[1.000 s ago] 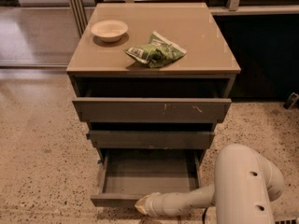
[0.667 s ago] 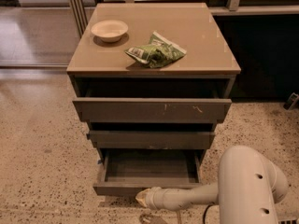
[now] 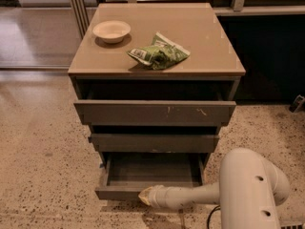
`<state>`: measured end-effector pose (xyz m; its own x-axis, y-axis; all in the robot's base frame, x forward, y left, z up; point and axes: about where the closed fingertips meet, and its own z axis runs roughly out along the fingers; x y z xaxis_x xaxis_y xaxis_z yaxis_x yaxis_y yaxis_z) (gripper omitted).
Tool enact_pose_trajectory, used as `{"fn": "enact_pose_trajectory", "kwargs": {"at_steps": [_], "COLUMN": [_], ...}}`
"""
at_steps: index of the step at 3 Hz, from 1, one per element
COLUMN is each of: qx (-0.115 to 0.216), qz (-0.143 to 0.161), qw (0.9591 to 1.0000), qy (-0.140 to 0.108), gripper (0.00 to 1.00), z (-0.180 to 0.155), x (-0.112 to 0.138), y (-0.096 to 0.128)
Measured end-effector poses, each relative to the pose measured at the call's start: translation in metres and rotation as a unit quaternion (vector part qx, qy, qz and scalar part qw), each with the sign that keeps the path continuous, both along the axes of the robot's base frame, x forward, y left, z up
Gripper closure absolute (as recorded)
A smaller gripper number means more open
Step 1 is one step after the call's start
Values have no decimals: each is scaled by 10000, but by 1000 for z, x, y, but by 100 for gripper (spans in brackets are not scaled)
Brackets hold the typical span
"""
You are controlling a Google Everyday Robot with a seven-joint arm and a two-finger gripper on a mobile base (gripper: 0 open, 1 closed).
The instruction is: Close bottom drawer
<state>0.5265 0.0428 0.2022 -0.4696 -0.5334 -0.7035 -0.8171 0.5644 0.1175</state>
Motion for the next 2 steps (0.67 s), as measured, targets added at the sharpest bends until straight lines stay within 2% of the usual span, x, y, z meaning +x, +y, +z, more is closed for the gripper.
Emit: {"fn": "enact_pose_trajectory", "kwargs": {"at_steps": [1,2], "qx": [-25,-55], "qz": [-16,-10], "qw": [10000,9994], "qy": [-76,-336], "gripper": [100,100], "z": [2,14], "x": [12,46], "y": [0,3]}}
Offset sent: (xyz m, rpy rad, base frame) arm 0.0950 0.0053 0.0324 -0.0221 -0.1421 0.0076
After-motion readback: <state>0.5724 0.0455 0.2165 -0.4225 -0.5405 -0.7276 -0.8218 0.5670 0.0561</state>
